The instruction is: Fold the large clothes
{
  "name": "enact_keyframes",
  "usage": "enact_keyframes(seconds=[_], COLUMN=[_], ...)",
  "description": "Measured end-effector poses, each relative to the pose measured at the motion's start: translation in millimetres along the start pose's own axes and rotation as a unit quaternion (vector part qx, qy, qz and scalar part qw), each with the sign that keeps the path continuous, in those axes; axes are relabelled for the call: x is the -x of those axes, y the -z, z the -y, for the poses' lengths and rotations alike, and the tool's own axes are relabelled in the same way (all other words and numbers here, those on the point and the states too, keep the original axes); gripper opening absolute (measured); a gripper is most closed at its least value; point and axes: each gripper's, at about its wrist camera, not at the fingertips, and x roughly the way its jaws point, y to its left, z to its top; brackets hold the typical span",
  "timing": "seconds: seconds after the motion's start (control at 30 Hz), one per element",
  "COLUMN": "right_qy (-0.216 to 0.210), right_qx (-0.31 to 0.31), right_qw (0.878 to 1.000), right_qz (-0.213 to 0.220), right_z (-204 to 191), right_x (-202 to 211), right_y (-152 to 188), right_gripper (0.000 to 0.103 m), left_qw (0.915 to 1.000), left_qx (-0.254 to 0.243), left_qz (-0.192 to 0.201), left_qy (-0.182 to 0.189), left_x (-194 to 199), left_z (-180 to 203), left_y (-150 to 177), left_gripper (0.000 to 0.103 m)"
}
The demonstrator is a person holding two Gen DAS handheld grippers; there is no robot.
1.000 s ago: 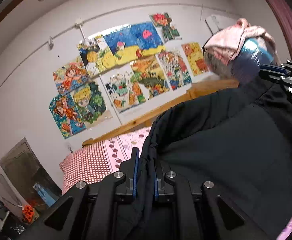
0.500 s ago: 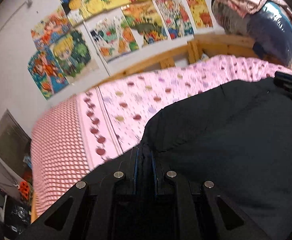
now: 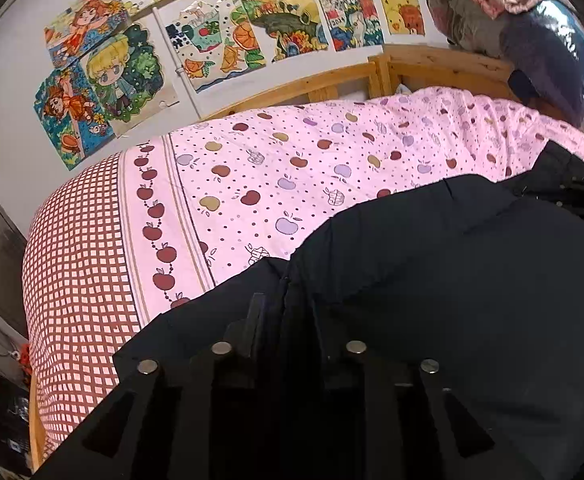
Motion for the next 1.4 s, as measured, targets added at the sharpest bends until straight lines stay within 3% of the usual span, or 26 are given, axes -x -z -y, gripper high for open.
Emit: enact_keyframes(seconds=[0.17, 0.23, 0.27, 0.33, 0.4, 0.57, 0.7, 0.8, 0.9, 1.07, 1.2, 1.4], right_qy=[-0.006, -0.005, -0.003, 0.007, 0.014, 0.014, 0.009, -0.006, -0.034, -0.058, -0.066, -0.071], right_qx=[-0.004, -0.005, -0.005, -0.003, -0.002, -0.003, 0.0, -0.005, -0.011, 0.009, -0.01, -0.05], right_qw=[1.0, 1.0, 1.0, 0.999, 0.997, 0.995, 0.993, 0.993, 0.994, 0.996, 0.996, 0.996], right_qz=[0.013, 0.022, 0.029, 0.05, 0.072, 0.098, 0.116, 0.119, 0.1, 0.062, 0.054, 0.026], right_z=[1, 2, 2, 2, 3, 3, -2, -4, -8, -21, -19, -13], right_x=[11, 22, 27, 43, 59, 92, 116, 126, 118, 85, 67, 32], right_y=[0, -4, -5, -7, -7, -13, -15, -14, -12, -4, -1, 7], right_gripper=[0.009, 0.012, 0.015, 0.036, 0.048, 0.066, 0.084, 0.088, 0.089, 0.089, 0.089, 0.099], left_qw=[0.9979, 0.9956, 0.9945, 0.9921, 0.9895, 0.9835, 0.984, 0.9902, 0.996, 0.9938, 0.9897, 0.9869], left_qx=[0.046, 0.072, 0.082, 0.1, 0.113, 0.128, 0.114, 0.088, 0.077, 0.111, 0.142, 0.156], left_qz=[0.029, 0.05, 0.057, 0.072, 0.087, 0.126, 0.12, 0.095, 0.046, 0.012, 0.016, 0.005], left_qy=[-0.036, -0.032, -0.03, -0.026, -0.022, 0.022, 0.066, 0.053, -0.003, 0.001, 0.009, 0.04], left_x=[22, 37, 43, 56, 69, 95, 98, 86, 65, 40, 25, 9], left_z=[-22, -34, -39, -49, -54, -54, -39, -23, -14, -26, -36, -38], left_y=[-1, 2, 3, 5, 7, 12, 15, 16, 17, 25, 32, 40], left_gripper=[0.079, 0.084, 0.085, 0.089, 0.092, 0.093, 0.096, 0.096, 0.096, 0.1, 0.103, 0.103])
